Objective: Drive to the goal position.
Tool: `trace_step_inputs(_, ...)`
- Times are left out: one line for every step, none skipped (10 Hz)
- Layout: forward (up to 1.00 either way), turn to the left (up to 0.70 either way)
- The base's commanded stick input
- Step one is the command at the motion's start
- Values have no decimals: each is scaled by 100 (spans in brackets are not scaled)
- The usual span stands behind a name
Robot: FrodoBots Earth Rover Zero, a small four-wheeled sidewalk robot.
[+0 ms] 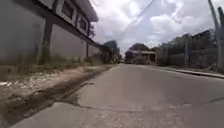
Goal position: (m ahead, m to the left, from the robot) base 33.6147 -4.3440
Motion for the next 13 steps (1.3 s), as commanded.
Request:
trace_step_inputs(95, 0)
trace_step_inputs(95, -30)
trace_step_inputs(95, -37)
trace_step_inputs(95, -32)
trace_step_inputs(95, -25)
trace_step_inputs(95, -20)
trace_step_inputs(95, -5)
trace_step_inputs(95, 0)
trace_step_inputs(95, 0)
trace_step_inputs(95, 0)
trace_step_inputs(95, -6)
trace_step_inputs(95, -33)
trace_step_inputs(95, -38)
